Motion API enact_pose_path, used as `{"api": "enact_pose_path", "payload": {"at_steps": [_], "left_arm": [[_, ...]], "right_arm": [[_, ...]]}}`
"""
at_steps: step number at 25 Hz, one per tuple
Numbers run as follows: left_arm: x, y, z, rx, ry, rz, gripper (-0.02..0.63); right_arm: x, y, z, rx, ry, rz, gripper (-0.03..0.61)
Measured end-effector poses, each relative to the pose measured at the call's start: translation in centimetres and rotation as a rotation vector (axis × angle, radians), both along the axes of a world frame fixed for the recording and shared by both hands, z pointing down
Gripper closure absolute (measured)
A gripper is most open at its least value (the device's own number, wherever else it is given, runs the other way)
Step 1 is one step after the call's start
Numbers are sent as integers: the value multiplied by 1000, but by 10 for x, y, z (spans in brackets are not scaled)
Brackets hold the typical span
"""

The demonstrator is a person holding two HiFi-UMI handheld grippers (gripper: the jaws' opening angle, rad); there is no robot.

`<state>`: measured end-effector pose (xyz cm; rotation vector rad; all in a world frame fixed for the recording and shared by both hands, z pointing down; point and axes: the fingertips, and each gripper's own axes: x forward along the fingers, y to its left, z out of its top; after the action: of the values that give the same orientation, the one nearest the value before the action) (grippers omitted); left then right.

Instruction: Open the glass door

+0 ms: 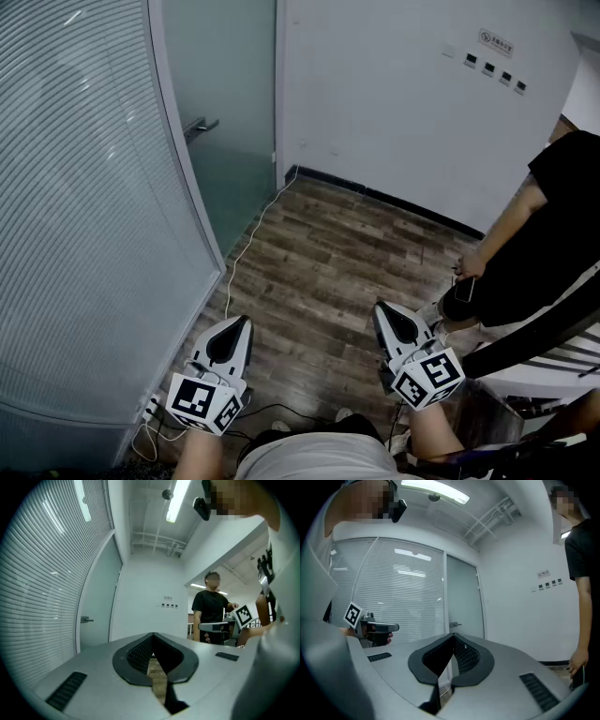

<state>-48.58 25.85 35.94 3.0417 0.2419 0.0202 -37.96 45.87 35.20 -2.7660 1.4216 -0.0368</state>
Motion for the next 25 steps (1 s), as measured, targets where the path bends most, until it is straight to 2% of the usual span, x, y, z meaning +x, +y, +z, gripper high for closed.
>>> {"api": "enact_pose_path", "payload": {"at_steps": [8, 14, 19, 25], "left_arm": [[-6, -46, 12, -16, -10, -10, 614], [20, -75, 26, -32, -27, -35, 614], [68, -91, 27, -27, -38, -58, 614], [162, -103, 24, -31, -53, -81, 614]], "right_arm": [[-6, -44, 11, -12, -16, -14, 577], [27, -74, 23, -14, -25, -32, 577], [83, -89, 27, 7, -34, -42, 577], [184, -96, 22, 35, -42, -38, 577]]}}
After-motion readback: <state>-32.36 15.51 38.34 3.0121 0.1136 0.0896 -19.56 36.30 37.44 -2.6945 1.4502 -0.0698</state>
